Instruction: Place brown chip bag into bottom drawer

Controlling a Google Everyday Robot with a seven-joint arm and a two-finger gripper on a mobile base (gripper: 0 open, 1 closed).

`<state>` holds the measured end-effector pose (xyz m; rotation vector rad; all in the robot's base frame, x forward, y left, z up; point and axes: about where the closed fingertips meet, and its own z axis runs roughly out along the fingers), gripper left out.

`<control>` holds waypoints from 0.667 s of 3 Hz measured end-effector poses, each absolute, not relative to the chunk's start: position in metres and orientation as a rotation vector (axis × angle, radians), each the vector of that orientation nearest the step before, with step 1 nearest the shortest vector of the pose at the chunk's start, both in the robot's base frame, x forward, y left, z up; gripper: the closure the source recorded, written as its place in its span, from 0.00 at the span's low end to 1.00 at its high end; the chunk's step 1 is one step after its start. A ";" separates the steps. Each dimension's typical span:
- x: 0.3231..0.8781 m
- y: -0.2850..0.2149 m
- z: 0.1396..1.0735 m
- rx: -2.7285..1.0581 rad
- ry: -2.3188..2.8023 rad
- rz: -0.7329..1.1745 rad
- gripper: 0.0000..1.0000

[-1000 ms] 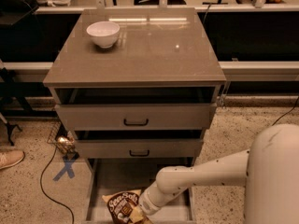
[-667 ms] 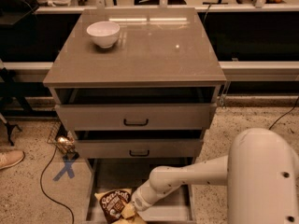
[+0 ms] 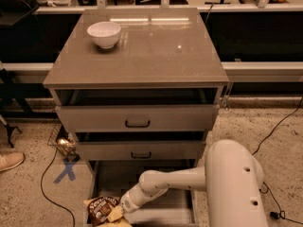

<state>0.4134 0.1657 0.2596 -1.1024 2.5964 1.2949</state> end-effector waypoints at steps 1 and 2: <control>0.414 0.179 0.249 -1.103 2.586 1.332 0.28; 0.415 0.184 0.244 -1.088 2.566 1.359 0.04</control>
Offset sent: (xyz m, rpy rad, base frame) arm 0.0079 0.0212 -0.0198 0.0687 0.0121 -0.0172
